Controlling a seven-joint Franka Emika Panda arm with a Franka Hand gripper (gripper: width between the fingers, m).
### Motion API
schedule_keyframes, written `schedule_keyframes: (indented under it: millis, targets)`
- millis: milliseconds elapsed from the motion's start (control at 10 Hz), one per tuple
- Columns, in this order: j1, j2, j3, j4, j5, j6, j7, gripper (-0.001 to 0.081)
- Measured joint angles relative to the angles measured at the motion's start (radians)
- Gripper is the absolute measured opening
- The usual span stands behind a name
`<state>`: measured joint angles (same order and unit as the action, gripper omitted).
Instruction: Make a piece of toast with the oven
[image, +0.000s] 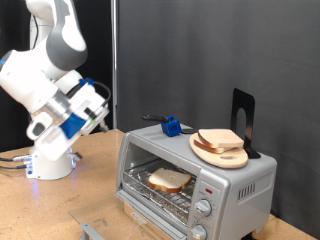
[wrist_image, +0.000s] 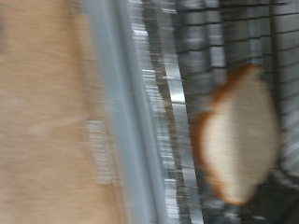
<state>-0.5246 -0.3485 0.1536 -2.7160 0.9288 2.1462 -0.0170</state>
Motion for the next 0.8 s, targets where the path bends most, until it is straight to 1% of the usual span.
schedule_keyframes:
  millis: [100,200,400,500,700,800]
  targets:
    - [-0.014,0.016,-0.003,-0.014,-0.006,0.040,-0.024,0.0800]
    - [-0.024,0.041,-0.020,-0.021,-0.008,0.048,-0.075,0.0800]
    - [-0.038,0.113,-0.070,-0.012,0.001,0.038,-0.201,0.0800]
    - [-0.042,0.154,-0.092,-0.003,0.023,0.038,-0.265,0.0800]
    - [-0.050,0.243,-0.139,0.031,0.095,0.011,-0.463,0.0800]
    - [-0.058,0.290,-0.156,0.054,0.112,0.005,-0.510,0.0800]
